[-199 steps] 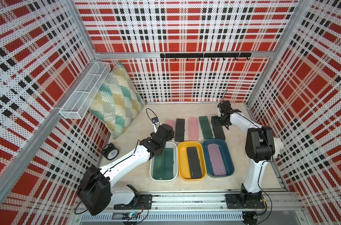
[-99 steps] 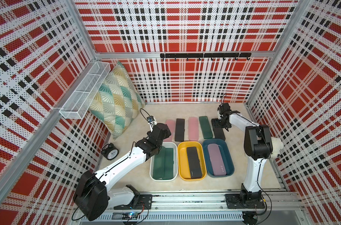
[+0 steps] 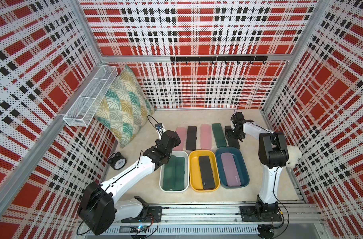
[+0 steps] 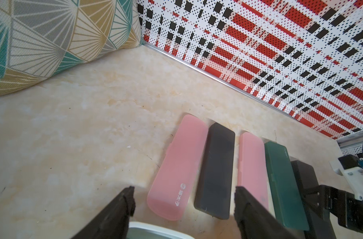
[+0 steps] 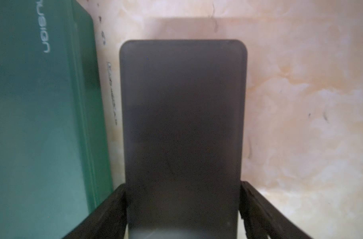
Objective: Place the pencil cases by color into the storage box
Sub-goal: Pick up the pencil case from the center of the board.
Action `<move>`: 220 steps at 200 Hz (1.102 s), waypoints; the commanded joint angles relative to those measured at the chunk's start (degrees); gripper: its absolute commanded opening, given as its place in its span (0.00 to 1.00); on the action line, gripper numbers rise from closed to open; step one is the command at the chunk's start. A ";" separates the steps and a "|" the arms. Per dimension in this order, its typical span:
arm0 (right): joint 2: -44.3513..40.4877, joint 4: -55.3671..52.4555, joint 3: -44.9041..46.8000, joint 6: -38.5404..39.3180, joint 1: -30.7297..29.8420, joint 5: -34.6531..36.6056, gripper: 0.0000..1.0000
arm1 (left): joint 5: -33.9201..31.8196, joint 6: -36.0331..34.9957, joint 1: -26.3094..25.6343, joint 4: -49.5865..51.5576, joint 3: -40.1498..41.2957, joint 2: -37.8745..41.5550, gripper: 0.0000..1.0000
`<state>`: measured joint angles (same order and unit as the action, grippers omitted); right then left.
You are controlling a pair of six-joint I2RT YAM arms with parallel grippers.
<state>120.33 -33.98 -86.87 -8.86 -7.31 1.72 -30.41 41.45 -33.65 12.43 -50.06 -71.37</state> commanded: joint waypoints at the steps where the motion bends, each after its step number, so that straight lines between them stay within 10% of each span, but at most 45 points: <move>1: 1.46 0.93 0.74 -0.80 0.35 0.48 0.84 | 0.34 -1.09 0.73 -1.51 0.88 0.53 0.80; 125: -1.90 2.32 3.41 -1.41 0.45 4.48 0.52 | 3.18 -2.26 2.42 -4.65 0.77 -1.32 0.80; 220: -11.00 0.59 2.91 -1.44 0.74 7.24 0.50 | 4.35 -2.96 3.75 -6.30 2.54 0.22 0.80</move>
<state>114.26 -33.01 -83.18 -10.15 -7.29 7.03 -27.07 39.29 -30.74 8.03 -49.06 -72.31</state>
